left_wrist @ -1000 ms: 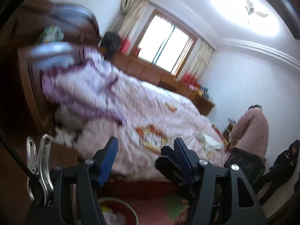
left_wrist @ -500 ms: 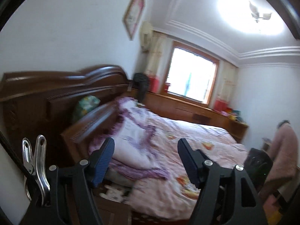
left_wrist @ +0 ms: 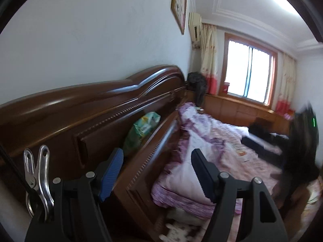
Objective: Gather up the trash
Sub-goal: 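Move both open grippers up to the wooden headboard shelf, then close the right gripper on the teal printed wet-wipes packet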
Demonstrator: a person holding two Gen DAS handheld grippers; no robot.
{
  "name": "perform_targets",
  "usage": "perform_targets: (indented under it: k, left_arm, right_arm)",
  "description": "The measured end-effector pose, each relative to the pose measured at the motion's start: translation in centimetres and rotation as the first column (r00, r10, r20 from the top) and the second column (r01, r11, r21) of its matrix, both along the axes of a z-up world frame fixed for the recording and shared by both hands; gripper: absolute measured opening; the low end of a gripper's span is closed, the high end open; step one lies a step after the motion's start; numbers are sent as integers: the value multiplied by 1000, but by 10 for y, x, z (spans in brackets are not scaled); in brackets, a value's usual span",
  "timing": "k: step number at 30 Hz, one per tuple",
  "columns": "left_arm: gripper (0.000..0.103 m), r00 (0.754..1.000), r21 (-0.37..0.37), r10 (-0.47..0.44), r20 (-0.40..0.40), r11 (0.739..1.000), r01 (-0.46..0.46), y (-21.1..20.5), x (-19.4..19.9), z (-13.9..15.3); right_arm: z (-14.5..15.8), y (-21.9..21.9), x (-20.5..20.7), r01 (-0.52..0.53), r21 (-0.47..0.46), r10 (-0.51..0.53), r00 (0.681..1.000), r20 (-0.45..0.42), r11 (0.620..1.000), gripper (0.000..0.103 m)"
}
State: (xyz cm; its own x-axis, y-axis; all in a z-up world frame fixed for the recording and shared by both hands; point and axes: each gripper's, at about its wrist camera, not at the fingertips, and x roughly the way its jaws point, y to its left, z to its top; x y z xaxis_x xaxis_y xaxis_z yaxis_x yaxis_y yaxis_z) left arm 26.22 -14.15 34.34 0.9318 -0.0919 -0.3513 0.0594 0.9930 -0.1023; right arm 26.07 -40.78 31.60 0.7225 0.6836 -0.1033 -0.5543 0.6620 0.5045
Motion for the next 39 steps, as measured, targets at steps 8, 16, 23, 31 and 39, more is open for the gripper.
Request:
perform_targets:
  k: [8, 16, 23, 31, 39]
  left_arm:
    - [73, 993, 25, -3, -116, 1000, 6, -8, 124, -59]
    - [73, 981, 176, 117, -152, 980, -90, -10, 194, -86]
    - [63, 975, 180, 174, -139, 972, -148, 1, 224, -99]
    - [15, 983, 139, 129, -128, 984, -112, -2, 228, -104]
    - [11, 993, 107, 115, -37, 988, -111, -8, 191, -82]
  right_arm:
    - [-7, 37, 178, -166, 105, 192, 923, -334, 981, 71]
    - [-32, 94, 297, -96, 91, 128, 862, -490, 991, 71]
    - [-38, 158, 335, -176, -35, 133, 846, -516, 984, 71]
    - [-56, 155, 346, -171, 9, 151, 845, -513, 985, 24]
    - [-24, 158, 308, -141, -102, 92, 918, -385, 985, 5]
